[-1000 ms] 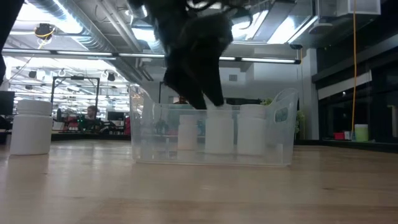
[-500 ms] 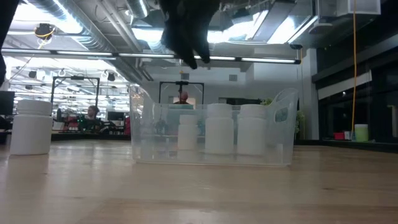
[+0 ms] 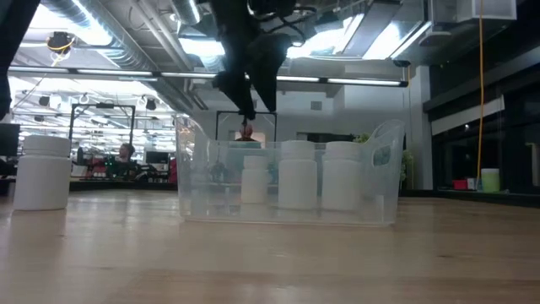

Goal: Pick and place pill bottles into a basket
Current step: Put the white pill bottle into the transparent bin

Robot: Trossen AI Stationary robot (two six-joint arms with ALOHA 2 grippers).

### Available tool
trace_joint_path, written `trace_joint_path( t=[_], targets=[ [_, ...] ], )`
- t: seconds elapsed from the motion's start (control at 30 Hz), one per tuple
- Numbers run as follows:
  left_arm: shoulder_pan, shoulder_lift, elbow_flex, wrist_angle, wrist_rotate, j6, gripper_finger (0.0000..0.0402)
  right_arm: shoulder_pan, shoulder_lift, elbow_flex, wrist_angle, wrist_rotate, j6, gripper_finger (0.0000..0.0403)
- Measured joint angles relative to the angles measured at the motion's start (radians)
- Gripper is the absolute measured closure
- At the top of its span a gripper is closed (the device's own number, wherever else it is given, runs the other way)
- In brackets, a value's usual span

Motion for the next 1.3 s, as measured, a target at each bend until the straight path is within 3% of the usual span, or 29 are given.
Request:
trace_joint_path(
  t=[0.3,0.73,0.93,1.3],
  targets=[
    [0.028,0.107,-0.001,-0.005,0.018,0.012,0.0033,0.000,0.000,0.000,0.008,-0.048,-0.062,0.0149],
    [0.018,0.216,-0.001,0.007,0.129,0.082,0.0031,-0.001,-0.001,0.000,0.085,-0.047,-0.116,0.0149],
    [0.019,0.217,-0.001,0.027,0.128,0.079,0.0081,-0.001,-0.005,0.000,0.084,-0.047,-0.116,0.0149],
    [0.019,0.214,0.001,0.029,0.163,0.064,0.0247,-0.001,-0.005,0.000,0.082,-0.047,-0.114,0.0149]
  ],
)
